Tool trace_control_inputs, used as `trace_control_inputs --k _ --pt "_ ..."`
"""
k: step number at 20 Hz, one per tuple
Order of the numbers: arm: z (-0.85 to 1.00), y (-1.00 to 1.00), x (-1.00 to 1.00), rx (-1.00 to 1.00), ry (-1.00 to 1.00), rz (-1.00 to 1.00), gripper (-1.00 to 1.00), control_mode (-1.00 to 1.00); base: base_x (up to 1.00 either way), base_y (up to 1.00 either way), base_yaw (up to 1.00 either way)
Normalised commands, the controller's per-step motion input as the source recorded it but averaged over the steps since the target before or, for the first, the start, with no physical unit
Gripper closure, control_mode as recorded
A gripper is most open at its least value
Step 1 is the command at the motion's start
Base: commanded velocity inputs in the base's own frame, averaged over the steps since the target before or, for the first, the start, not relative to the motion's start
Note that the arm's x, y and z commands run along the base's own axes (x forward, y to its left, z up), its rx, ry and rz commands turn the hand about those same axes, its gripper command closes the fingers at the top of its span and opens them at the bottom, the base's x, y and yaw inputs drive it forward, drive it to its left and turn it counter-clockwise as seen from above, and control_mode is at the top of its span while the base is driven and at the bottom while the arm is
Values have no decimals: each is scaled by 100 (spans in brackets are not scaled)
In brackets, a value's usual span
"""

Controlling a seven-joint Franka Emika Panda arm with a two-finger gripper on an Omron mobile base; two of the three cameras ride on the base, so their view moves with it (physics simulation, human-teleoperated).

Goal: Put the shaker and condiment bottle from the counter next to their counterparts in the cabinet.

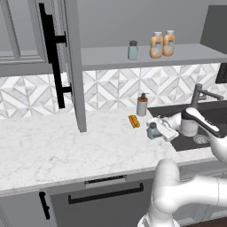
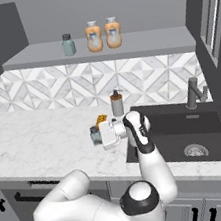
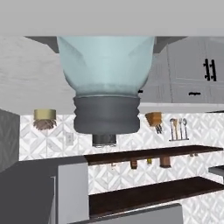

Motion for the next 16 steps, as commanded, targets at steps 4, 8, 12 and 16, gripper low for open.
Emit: trace_control_inputs --k 4,8,12,16 --pt "84 0 -13 0 1 -16 100 -100 0 0 0" --pt "54 0 -35 0 5 -23 100 -100 0 0 0" --pt "37 0 -56 7 9 -34 100 -100 0 0 0" --pt "21 0 -55 8 6 -36 100 -100 0 0 0"
